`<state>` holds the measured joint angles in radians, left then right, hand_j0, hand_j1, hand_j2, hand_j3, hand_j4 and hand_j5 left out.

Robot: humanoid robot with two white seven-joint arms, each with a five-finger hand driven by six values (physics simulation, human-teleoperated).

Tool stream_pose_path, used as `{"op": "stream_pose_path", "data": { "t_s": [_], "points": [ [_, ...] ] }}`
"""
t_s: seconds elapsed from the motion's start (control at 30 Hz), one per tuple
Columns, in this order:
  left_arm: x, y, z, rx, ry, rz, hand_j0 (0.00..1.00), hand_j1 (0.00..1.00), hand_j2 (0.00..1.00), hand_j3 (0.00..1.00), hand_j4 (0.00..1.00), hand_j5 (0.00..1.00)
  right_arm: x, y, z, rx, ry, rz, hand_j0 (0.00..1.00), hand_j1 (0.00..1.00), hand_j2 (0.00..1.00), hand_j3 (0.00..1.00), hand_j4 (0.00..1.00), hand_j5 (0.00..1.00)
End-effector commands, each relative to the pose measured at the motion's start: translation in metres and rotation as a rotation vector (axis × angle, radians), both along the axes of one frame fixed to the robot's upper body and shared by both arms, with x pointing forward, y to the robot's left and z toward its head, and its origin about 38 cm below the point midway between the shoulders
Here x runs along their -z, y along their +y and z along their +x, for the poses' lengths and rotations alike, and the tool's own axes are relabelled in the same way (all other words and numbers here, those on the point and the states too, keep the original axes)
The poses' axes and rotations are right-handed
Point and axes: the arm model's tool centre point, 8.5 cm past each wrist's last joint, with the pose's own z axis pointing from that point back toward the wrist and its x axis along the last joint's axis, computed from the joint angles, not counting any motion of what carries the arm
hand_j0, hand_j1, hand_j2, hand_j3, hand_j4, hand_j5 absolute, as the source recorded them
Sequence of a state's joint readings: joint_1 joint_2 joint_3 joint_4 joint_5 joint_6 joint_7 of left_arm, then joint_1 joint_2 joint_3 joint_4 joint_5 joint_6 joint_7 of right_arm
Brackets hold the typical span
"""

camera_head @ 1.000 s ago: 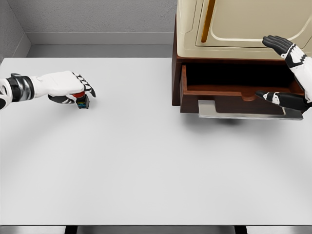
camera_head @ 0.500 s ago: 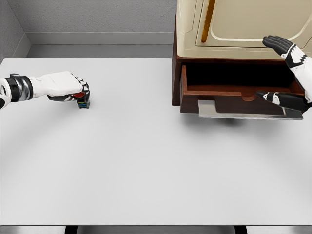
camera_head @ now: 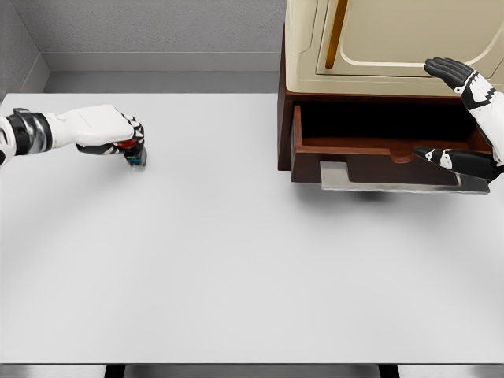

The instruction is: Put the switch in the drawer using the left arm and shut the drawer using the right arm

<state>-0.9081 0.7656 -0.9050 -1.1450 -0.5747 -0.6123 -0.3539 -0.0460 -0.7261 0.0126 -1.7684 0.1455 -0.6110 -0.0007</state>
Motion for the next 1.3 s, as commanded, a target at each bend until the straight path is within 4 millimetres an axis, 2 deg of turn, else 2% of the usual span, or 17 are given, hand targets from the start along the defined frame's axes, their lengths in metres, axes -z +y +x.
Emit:
{"op": "stream_pose_path", "data": {
  "t_s": [0.0,0.17,0.43,0.57,0.73,0.9,1.0,1.27],
  "points": [
    [-0.002,-0.001,0.0,-0.001,-0.004,-0.01,0.41,0.41,0.41,0.41,0.41,0.41,-0.001,0.0,0.0,-0.001,0.0,0.005,1.0,1.0,1.0,1.0,1.0,1.0],
    [-0.017,-0.014,-0.001,0.042,-0.033,-0.032,0.41,0.41,0.41,0.41,0.41,0.41,-0.001,0.0,0.0,-0.001,0.0,0.005,1.0,1.0,1.0,1.0,1.0,1.0],
    [-0.044,-0.047,-0.009,0.145,-0.096,-0.058,0.41,0.41,0.41,0.41,0.41,0.41,-0.001,0.0,0.0,-0.001,0.001,0.004,1.0,1.0,1.0,1.0,1.0,1.0],
    [-0.052,-0.053,-0.01,0.164,-0.11,-0.066,0.41,0.41,0.41,0.41,0.41,0.41,-0.001,0.0,0.0,-0.001,0.0,0.005,1.0,1.0,1.0,1.0,1.0,1.0],
    [-0.065,-0.076,-0.008,0.212,-0.141,-0.094,0.41,0.41,0.41,0.41,0.41,0.41,0.0,0.0,0.0,0.0,0.002,0.005,1.0,1.0,1.0,1.0,1.0,1.0],
    [-0.08,-0.082,-0.006,0.228,-0.168,-0.098,0.41,0.41,0.41,0.41,0.41,0.41,0.0,0.0,0.0,0.0,0.002,0.005,1.0,1.0,1.0,1.0,1.0,1.0],
    [-0.095,-0.092,-0.009,0.262,-0.201,-0.099,0.41,0.41,0.41,0.41,0.41,0.41,0.0,0.0,0.0,0.0,0.002,0.005,1.0,1.0,1.0,1.0,1.0,1.0],
    [-0.105,-0.124,-0.014,0.338,-0.227,-0.124,0.41,0.41,0.41,0.41,0.41,0.41,-0.001,-0.002,0.0,0.004,-0.001,0.006,1.0,1.0,1.0,1.0,1.0,1.0]
  ]
}}
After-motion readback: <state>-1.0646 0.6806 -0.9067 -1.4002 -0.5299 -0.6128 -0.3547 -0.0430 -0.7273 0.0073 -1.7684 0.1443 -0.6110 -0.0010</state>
